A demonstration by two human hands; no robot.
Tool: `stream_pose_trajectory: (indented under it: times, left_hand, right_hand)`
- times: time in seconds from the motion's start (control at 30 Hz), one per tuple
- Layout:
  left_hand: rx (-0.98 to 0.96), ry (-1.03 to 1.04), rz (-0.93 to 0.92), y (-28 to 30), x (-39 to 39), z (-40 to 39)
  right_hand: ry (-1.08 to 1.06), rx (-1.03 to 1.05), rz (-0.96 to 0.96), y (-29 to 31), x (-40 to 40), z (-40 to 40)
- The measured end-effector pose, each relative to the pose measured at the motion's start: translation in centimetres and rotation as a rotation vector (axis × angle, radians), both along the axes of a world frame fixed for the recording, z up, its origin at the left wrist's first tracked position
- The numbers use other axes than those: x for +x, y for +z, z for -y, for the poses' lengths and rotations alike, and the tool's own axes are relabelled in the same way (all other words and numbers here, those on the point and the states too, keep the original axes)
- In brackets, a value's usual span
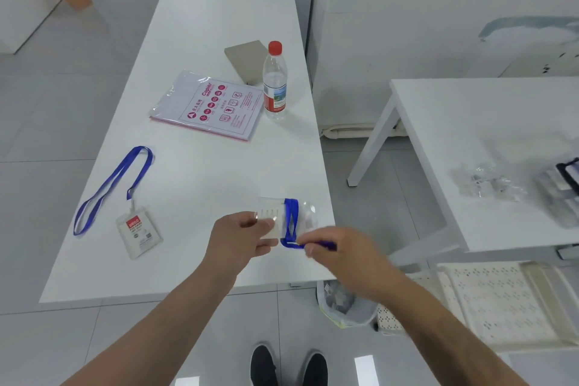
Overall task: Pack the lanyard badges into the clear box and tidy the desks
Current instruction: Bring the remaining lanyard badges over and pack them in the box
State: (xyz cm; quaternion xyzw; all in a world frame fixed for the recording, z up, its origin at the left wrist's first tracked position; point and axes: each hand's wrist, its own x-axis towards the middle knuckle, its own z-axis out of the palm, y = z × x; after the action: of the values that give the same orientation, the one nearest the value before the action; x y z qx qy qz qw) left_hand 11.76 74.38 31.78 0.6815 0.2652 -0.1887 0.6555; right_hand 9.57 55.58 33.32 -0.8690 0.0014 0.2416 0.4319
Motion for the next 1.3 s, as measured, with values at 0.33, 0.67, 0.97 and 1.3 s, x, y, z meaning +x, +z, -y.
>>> stream_pose_trajectory:
  times: [0.33, 0.67, 0.97, 1.3]
  left_hand:
    - [-0.108, -0.235, 0.034, 1.0, -0.7, 1.4]
    - [-0.038, -0.232, 0.055, 1.2, -1.8, 12.4]
    - [0.079, -0.098, 0.078, 2.2, -4.1, 26.5]
    - [0.007, -0.133, 0.140, 3.5, -3.9, 35.7]
  right_hand:
    - [-0.394, 0.168, 0.104, 0.6, 3.2, 3.0]
    - [-0.487, 0.342, 0.046, 0.1, 1.8, 14.0]
    - [-0.379, 0.273, 0.084, 0.6, 0.7, 27.9]
    - [-0.459, 0.235, 0.128, 2.1, 0.3, 37.4]
